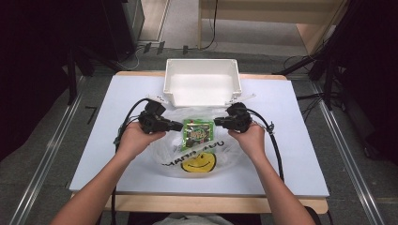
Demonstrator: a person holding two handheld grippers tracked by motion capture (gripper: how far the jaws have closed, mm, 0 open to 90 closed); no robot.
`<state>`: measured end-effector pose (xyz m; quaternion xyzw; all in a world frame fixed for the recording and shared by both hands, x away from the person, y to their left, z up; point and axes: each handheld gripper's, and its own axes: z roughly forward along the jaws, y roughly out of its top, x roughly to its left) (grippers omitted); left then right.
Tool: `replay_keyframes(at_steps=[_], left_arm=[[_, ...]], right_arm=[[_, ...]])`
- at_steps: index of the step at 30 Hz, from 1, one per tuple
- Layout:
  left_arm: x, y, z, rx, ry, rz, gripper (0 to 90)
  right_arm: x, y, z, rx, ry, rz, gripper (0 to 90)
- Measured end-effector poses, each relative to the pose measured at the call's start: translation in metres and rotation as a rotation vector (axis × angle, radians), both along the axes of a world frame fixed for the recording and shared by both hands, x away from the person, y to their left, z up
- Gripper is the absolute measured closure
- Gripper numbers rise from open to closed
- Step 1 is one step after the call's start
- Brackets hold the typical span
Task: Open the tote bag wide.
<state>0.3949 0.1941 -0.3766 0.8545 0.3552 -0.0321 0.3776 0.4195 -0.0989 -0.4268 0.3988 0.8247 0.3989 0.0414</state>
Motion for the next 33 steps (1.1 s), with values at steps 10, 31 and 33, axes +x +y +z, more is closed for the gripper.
replay_keyframes(at_steps=[10, 31, 33], left_arm=[[0.03, -0.024, 0.005, 0.052, -0.018, -0.011, 90.0], [0.092, -0.054, -0.05, 0.152, 0.024, 0.022, 90.0], [0.095, -0.053, -0.054, 0.149, 0.031, 0.035, 90.0]], right_arm=[[-0.015, 0.003, 0.0, -0.015, -0.004, 0.028, 90.0], [-0.023, 0.011, -0.003, -0.021, -0.007, 0.052, 90.0], [-0.024, 0.01, -0.004, -0.024, -0.006, 0.052, 90.0]])
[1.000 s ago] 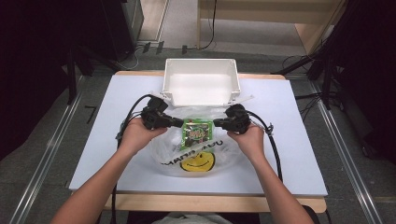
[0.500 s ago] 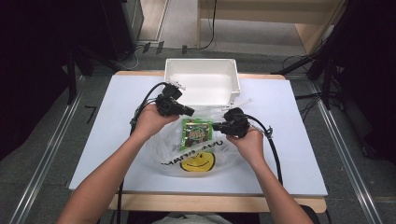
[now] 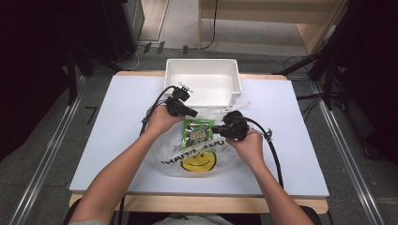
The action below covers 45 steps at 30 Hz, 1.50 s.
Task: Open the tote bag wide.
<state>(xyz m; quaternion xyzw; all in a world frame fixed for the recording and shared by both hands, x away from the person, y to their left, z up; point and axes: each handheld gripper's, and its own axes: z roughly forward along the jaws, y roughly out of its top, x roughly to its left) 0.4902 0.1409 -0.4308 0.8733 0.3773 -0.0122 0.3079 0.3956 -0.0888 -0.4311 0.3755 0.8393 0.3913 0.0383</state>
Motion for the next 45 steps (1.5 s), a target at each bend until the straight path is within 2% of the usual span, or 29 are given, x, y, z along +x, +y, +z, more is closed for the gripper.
replay_keyframes(at_steps=[3, 7, 19, 23, 27, 29, 38, 45], left_arm=[[0.002, 0.0, -0.004, 0.002, -0.009, 0.023, 90.0], [0.005, 0.001, -0.01, 0.028, -0.01, 0.028, 90.0], [0.003, 0.006, -0.022, 0.011, -0.004, 0.07, 90.0], [0.002, 0.007, -0.022, 0.031, -0.013, 0.067, 90.0], [0.001, 0.01, -0.022, 0.033, -0.015, 0.077, 90.0], [0.002, 0.011, -0.021, 0.051, -0.024, 0.08, 90.0], [-0.001, 0.012, -0.018, 0.113, -0.056, 0.092, 90.0], [-0.001, 0.017, -0.017, 0.119, -0.051, 0.113, 90.0]], right_arm=[[-0.003, -0.002, -0.002, 0.0, 0.002, -0.003, 90.0], [-0.009, -0.003, -0.006, -0.016, 0.012, 0.003, 90.0], [-0.031, -0.012, -0.019, -0.037, 0.043, -0.009, 90.0], [-0.041, -0.014, -0.025, -0.046, 0.053, -0.003, 90.0], [-0.05, -0.018, -0.03, -0.061, 0.058, -0.006, 90.0], [-0.055, -0.021, -0.033, -0.072, 0.064, -0.004, 90.0], [-0.073, -0.03, -0.04, -0.053, 0.068, -0.007, 90.0], [-0.086, -0.04, -0.04, -0.068, 0.058, -0.016, 90.0]])
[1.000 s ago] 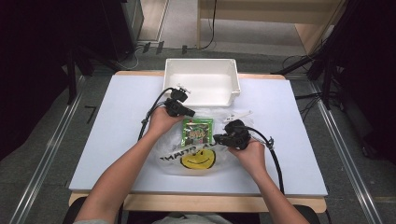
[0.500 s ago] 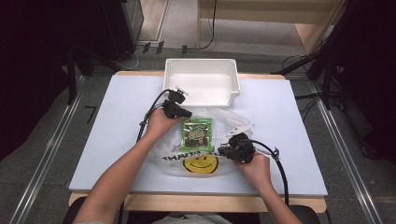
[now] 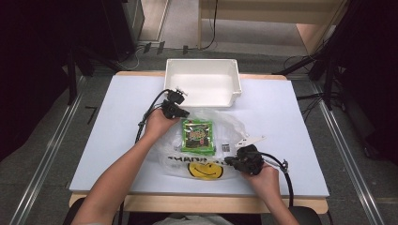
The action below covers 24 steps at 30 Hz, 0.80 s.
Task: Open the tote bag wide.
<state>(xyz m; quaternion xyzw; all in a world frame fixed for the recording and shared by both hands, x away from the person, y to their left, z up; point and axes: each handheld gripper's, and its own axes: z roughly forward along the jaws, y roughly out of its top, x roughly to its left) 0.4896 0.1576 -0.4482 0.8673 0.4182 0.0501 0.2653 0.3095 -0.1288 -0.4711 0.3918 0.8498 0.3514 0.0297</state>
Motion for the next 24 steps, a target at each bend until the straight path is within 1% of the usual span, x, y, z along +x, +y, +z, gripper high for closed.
replay_keyframes(at_steps=[3, 5, 7, 9, 10, 11, 13, 14, 16, 17, 19, 20, 22, 24], left_arm=[[0.0, 0.003, 0.0, 0.003, -0.001, 0.015, 90.0], [-0.002, 0.007, 0.0, 0.002, -0.007, 0.018, 90.0], [-0.003, 0.011, 0.0, -0.01, -0.002, 0.032, 90.0], [-0.003, 0.013, -0.001, -0.031, 0.009, 0.042, 90.0], [-0.003, 0.014, -0.001, -0.049, 0.025, 0.042, 90.0], [-0.003, 0.014, -0.001, -0.058, 0.031, 0.042, 90.0], [-0.004, 0.014, 0.001, -0.102, 0.037, 0.04, 90.0], [-0.005, 0.014, 0.003, -0.116, 0.038, 0.037, 90.0], [-0.008, 0.011, 0.008, -0.131, 0.02, 0.029, 90.0], [-0.01, 0.011, 0.011, -0.13, 0.016, 0.022, 90.0], [-0.012, 0.01, 0.015, -0.146, 0.01, 0.017, 90.0], [-0.012, 0.01, 0.015, -0.146, 0.01, 0.017, 90.0], [-0.016, 0.01, 0.021, -0.151, -0.007, 0.003, 89.9], [-0.019, 0.01, 0.026, -0.155, -0.012, -0.002, 89.6]], right_arm=[[-0.007, -0.004, -0.001, 0.004, -0.012, 0.009, 90.0], [-0.012, -0.007, -0.001, 0.01, -0.003, 0.009, 90.0], [-0.016, -0.01, -0.001, 0.005, 0.0, 0.008, 90.0], [-0.018, -0.01, 0.0, 0.0, -0.003, 0.008, 90.0], [-0.018, -0.01, 0.0, -0.002, -0.002, 0.007, 90.0], [-0.016, -0.009, 0.001, -0.008, 0.004, 0.002, 90.0], [-0.013, -0.005, 0.001, -0.018, -0.011, 0.006, 90.0], [-0.01, -0.002, 0.002, -0.018, -0.011, 0.006, 90.0], [-0.007, 0.0, 0.004, -0.015, -0.021, 0.005, 90.0], [-0.005, 0.002, 0.006, -0.013, -0.032, 0.004, 90.0], [-0.003, 0.002, 0.01, 0.003, -0.043, -0.005, 89.4], [-0.003, 0.002, 0.01, 0.009, -0.044, -0.009, 89.3], [-0.002, 0.001, 0.012, 0.015, -0.049, -0.012, 88.5], [-0.002, 0.001, 0.015, 0.023, -0.057, -0.01, 87.0]])
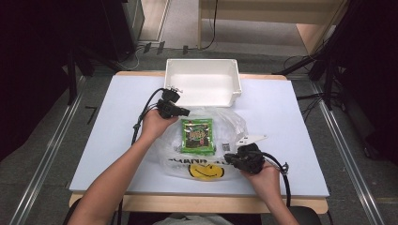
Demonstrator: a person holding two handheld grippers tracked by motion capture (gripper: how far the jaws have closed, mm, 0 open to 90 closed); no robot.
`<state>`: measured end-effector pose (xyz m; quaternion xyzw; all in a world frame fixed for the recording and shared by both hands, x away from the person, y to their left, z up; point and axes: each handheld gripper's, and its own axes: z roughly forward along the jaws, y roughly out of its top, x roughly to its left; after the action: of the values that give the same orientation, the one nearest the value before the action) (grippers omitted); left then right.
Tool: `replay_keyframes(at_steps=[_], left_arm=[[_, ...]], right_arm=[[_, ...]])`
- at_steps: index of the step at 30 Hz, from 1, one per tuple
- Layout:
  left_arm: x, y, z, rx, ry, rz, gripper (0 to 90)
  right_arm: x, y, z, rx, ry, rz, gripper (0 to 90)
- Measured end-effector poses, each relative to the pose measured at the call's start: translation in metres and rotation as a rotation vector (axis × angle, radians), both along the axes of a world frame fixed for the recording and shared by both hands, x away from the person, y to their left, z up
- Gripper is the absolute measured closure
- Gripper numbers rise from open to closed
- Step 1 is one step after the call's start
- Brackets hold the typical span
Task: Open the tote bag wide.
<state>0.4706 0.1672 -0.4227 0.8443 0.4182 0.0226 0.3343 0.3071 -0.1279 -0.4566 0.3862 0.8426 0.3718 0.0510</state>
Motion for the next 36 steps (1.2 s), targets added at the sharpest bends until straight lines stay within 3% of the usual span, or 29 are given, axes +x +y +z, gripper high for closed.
replay_keyframes(at_steps=[9, 15, 23, 36], left_arm=[[-0.013, 0.0, 0.013, 0.013, -0.01, -0.037, 87.5], [-0.02, 0.004, 0.019, -0.04, 0.02, -0.056, 81.2], [-0.033, 0.007, 0.018, -0.076, 0.019, -0.063, 81.3], [-0.058, 0.017, 0.014, -0.133, 0.052, -0.101, 56.9]], right_arm=[[0.005, 0.0, 0.018, 0.02, -0.029, -0.015, 79.9], [0.014, 0.007, 0.024, 0.016, -0.038, -0.002, 76.6], [0.025, 0.015, 0.027, 0.024, -0.041, 0.0, 71.4], [0.054, 0.027, 0.025, 0.034, -0.023, -0.036, 56.1]])
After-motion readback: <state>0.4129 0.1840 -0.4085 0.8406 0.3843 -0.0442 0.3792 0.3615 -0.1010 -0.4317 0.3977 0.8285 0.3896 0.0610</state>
